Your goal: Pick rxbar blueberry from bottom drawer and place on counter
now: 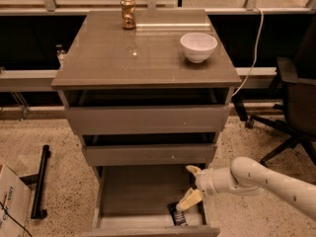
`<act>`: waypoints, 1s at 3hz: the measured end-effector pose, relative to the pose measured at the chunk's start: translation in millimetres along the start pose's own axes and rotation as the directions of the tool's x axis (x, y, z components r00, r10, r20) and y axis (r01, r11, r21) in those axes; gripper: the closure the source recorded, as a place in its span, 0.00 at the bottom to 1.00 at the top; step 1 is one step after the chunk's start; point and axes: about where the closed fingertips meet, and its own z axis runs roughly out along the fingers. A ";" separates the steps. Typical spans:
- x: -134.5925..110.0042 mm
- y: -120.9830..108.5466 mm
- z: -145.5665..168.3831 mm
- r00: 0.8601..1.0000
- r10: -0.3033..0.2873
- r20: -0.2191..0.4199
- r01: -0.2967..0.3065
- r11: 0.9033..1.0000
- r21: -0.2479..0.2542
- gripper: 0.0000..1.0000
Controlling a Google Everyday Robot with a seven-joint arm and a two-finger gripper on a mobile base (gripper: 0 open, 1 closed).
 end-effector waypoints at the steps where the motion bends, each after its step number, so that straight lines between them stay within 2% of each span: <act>1: 21.0 -8.3 14.5 0.999 0.037 0.014 -0.037 0.999 0.009 0.00; 2: 57.0 -28.4 42.0 0.993 0.104 0.047 -0.105 0.994 0.024 0.00; 3: 58.4 -29.1 43.6 0.993 0.107 0.049 -0.108 0.994 0.024 0.00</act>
Offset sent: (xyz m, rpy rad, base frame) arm 0.0169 -0.0145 -0.0844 0.0520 0.0534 -0.1193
